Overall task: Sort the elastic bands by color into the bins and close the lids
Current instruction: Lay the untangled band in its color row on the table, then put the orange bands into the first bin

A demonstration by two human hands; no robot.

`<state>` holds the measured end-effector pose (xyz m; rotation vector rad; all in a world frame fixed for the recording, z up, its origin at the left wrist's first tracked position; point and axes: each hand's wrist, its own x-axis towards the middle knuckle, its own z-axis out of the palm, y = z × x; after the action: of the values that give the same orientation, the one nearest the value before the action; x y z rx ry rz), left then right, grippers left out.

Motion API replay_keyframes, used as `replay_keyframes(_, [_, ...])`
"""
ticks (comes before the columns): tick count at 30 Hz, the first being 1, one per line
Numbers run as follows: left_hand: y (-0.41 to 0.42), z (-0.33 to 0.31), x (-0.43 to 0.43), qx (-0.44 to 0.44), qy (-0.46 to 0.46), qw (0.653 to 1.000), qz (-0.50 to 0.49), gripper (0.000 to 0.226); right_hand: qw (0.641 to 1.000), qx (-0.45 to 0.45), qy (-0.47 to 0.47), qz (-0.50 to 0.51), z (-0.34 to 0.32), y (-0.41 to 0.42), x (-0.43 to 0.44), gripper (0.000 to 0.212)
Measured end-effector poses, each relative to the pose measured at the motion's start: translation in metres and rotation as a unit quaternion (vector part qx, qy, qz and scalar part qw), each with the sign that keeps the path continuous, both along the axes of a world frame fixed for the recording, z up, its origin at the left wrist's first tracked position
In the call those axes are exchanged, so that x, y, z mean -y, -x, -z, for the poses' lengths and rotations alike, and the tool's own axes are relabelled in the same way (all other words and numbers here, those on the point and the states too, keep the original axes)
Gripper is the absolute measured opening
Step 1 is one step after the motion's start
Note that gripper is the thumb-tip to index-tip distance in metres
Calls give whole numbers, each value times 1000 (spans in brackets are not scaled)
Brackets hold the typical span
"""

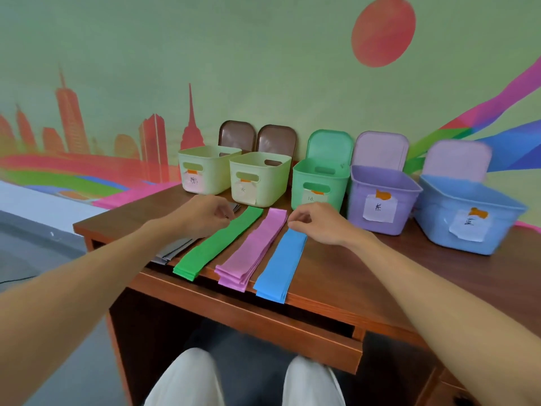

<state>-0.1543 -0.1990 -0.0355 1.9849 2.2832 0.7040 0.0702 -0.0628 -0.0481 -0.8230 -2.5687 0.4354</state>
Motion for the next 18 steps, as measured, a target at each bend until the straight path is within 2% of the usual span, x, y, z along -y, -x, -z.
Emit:
replay_keyframes(10, [80, 26, -90, 54, -36, 998, 7, 14, 1000, -10, 10, 6, 12, 90, -85, 14])
replay_keyframes(15, [113, 36, -162, -15, 31, 997, 72, 19, 999, -23, 34, 7, 26, 124, -136, 16])
replay_keyframes(18, [123, 26, -184, 13, 62, 995, 79, 21, 997, -7, 77, 11, 17, 131, -146, 16])
